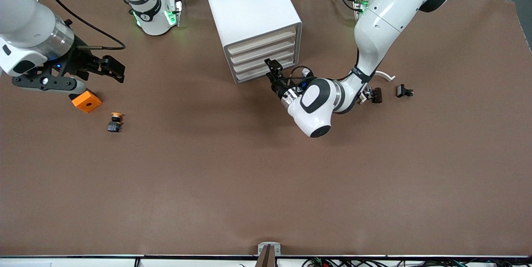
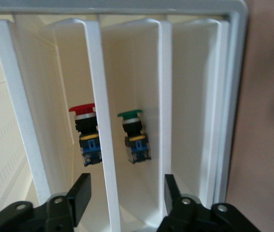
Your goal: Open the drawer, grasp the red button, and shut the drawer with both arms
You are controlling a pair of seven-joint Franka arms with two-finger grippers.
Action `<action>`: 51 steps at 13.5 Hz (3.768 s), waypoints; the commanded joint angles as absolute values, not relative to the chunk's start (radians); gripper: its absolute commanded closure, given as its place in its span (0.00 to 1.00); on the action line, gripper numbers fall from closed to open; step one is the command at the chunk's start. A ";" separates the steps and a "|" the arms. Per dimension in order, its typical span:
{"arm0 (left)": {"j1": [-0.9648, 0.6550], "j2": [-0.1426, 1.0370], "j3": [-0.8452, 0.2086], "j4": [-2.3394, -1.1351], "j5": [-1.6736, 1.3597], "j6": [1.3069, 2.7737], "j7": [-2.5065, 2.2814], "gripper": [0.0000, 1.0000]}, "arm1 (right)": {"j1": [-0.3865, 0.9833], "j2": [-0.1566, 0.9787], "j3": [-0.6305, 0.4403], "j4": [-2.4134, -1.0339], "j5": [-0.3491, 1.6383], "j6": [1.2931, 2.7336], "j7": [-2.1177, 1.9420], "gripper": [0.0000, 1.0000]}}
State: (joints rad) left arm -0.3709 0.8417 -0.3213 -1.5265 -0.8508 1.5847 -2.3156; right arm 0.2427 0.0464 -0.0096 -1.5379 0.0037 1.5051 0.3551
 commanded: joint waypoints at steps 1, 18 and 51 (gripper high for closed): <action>-0.388 0.864 -0.321 -1.503 -0.868 1.517 -2.368 0.41 | 0.300 0.064 -0.017 -1.506 0.018 1.497 0.474 0.00; -0.388 0.904 -0.285 -1.459 -0.870 1.430 -2.372 1.00 | 0.437 0.126 -0.017 -1.523 0.236 1.525 0.753 0.00; -0.348 0.591 0.127 -1.172 -0.299 1.600 -1.055 0.00 | 0.879 0.521 -0.020 -1.491 0.189 1.844 1.555 0.00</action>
